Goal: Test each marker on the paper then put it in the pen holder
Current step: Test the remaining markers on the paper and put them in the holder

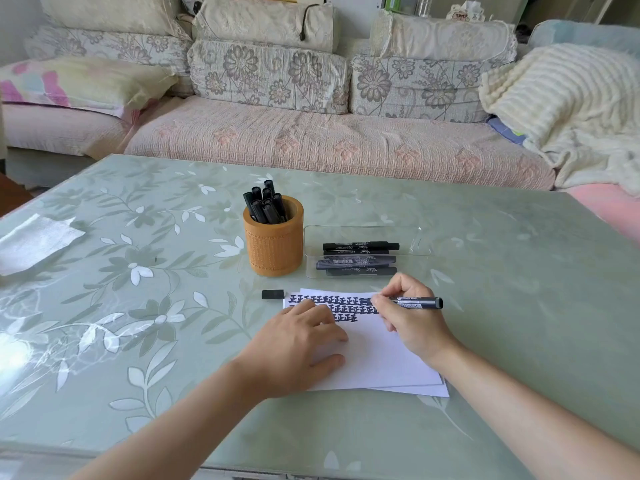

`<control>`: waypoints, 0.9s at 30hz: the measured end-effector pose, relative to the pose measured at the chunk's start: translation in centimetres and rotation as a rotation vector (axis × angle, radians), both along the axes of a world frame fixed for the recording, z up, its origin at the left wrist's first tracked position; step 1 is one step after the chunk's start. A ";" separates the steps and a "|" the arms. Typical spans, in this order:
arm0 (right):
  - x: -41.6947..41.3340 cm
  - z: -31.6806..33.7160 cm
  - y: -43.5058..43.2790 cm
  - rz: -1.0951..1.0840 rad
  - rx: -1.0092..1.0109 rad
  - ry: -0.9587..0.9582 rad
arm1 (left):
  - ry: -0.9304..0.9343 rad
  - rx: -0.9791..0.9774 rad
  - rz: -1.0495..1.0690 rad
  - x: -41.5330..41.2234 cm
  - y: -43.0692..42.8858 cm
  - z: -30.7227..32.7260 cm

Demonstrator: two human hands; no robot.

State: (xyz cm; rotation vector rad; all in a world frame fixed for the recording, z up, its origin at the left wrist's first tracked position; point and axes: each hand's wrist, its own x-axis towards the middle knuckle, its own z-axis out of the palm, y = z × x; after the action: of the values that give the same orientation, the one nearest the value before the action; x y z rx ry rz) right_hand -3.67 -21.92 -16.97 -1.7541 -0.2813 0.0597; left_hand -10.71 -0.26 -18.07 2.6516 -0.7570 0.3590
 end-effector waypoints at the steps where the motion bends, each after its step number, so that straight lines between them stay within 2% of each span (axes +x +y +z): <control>1: -0.1 0.2 0.0 -0.005 0.010 -0.017 | 0.008 -0.018 -0.007 0.1 0.1 0.2; 4: -0.1 1.1 0.2 0.027 -0.005 -0.082 | -0.017 -0.068 0.031 0.6 1.0 1.2; 7: 0.1 2.2 0.1 0.078 -0.067 -0.131 | -0.111 -0.086 0.191 1.8 3.1 2.0; 11: 0.5 3.1 -0.3 0.239 -0.251 -0.170 | -0.088 -0.027 0.394 2.5 6.0 1.9; 13: 0.7 3.4 -0.1 0.308 -0.241 -0.100 | -0.028 0.032 0.451 2.6 6.5 1.5; 17: 0.6 4.3 0.7 0.344 -0.010 0.168 | 0.053 0.077 0.513 2.5 6.6 0.9; 19: 0.5 4.8 1.0 0.349 -0.022 0.199 | 0.057 0.062 0.514 2.6 6.6 0.8; 23: 0.5 4.9 1.4 0.297 -0.316 -0.019 | 0.025 -0.022 0.499 2.7 6.2 1.6; 27: 0.7 3.9 1.8 0.198 -0.469 -0.165 | -0.048 -0.145 0.461 2.2 5.3 2.5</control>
State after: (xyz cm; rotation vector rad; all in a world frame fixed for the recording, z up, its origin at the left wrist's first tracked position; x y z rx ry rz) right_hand -3.02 -20.16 -13.05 -2.1951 -0.5986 0.1323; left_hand -8.52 5.04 -15.54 2.6634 -0.1147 0.5730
